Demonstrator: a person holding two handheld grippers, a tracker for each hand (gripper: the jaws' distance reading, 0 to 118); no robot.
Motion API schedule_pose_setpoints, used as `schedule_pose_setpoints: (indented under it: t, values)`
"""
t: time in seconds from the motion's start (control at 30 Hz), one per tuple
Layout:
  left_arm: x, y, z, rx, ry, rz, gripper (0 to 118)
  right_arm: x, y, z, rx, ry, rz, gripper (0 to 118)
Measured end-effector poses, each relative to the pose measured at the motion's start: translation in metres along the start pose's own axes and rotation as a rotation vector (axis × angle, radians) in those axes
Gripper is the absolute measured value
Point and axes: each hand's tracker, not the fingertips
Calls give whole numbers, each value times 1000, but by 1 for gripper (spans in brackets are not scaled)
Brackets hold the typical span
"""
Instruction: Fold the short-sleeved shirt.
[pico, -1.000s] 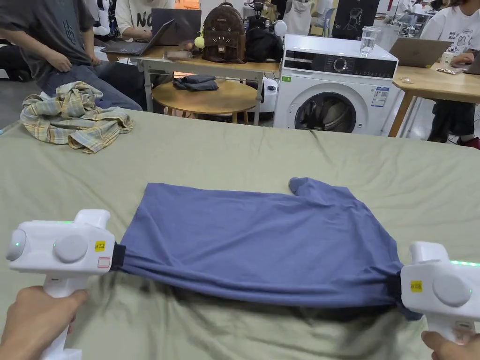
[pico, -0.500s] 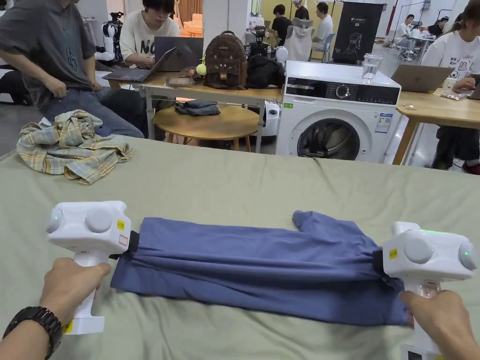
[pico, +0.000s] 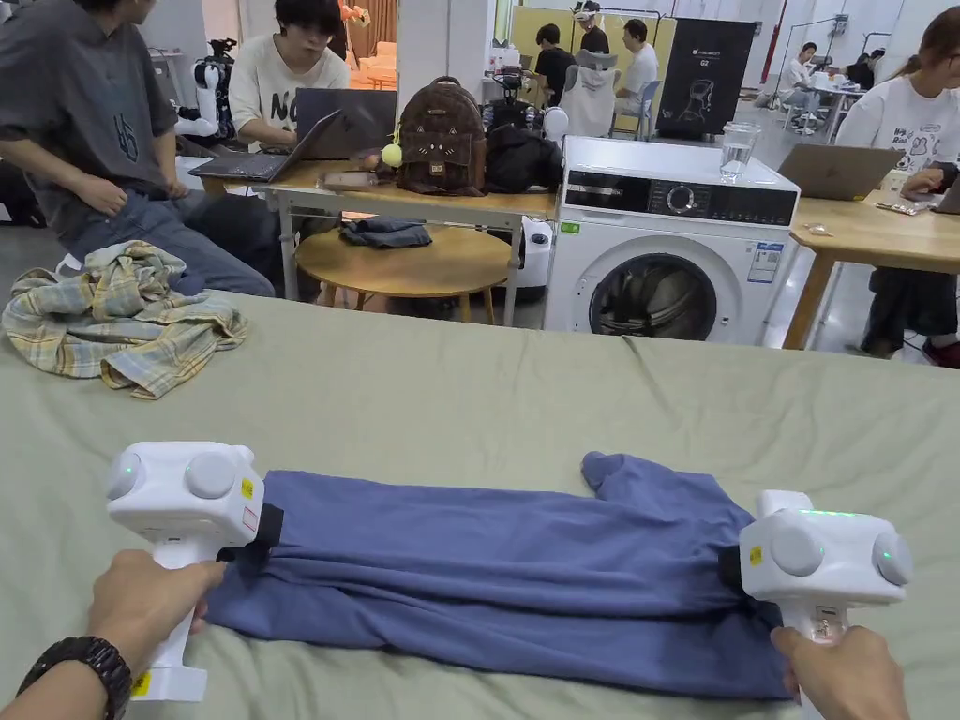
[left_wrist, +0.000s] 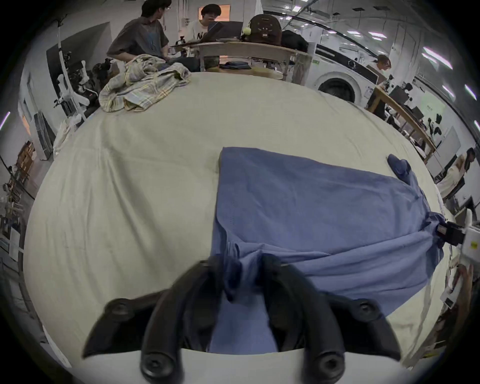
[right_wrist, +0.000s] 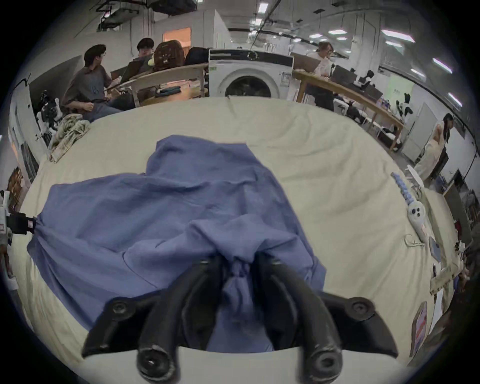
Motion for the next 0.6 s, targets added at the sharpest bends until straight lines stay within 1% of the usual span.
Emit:
schedule_pose_setpoints:
  t: [0.03, 0.07, 0.1, 0.2, 0.23, 0.27, 0.3, 0.33, 0.37, 0.4, 0.43, 0.47, 0.53, 0.6]
  values:
    - [-2, -2, 6, 18, -4, -3, 35, 0, 0, 5, 41, -9, -2, 36]
    - [-2, -4, 14, 46, -6, 3, 45, -1, 0, 12, 79, -5, -8, 43]
    - [-2, -7, 21, 76, -8, 7, 52, -3, -1, 21, 113, 2, -14, 45]
    - [-5, -18, 45, 185, -69, 24, 52, -12, -7, 47, 213, 18, -22, 45]
    - [-4, -24, 53, 220, -80, 24, 52, -17, -12, 57, 248, 25, -13, 42]
    - [-1, -31, 62, 251, -82, 16, 52, -23, -16, 66, 281, 21, -5, 32]
    - [2, -41, 71, 301, -88, 11, 50, -28, -21, 74, 304, 35, 0, 15]
    - [5, -51, 79, 340, -79, -10, 40, -33, -26, 82, 328, 43, 5, 0]
    - [10, -61, 87, 372, -64, -30, 24, -39, -32, 90, 356, 30, 5, 0]
    - [15, -70, 91, 397, -37, -43, 4, -43, -38, 97, 368, 33, 9, 0]
    - [19, -77, 95, 406, -25, -64, 0, -47, -43, 101, 378, 44, 4, 0]
    - [15, -79, 91, 430, 4, -57, 0, -51, -48, 106, 378, 55, 9, 0]
    - [12, -85, 93, 396, -38, -58, 0, -57, -57, 112, 376, 67, 12, 0]
    - [11, -87, 91, 352, -33, -63, 0, -61, -64, 116, 371, 91, 7, 0]
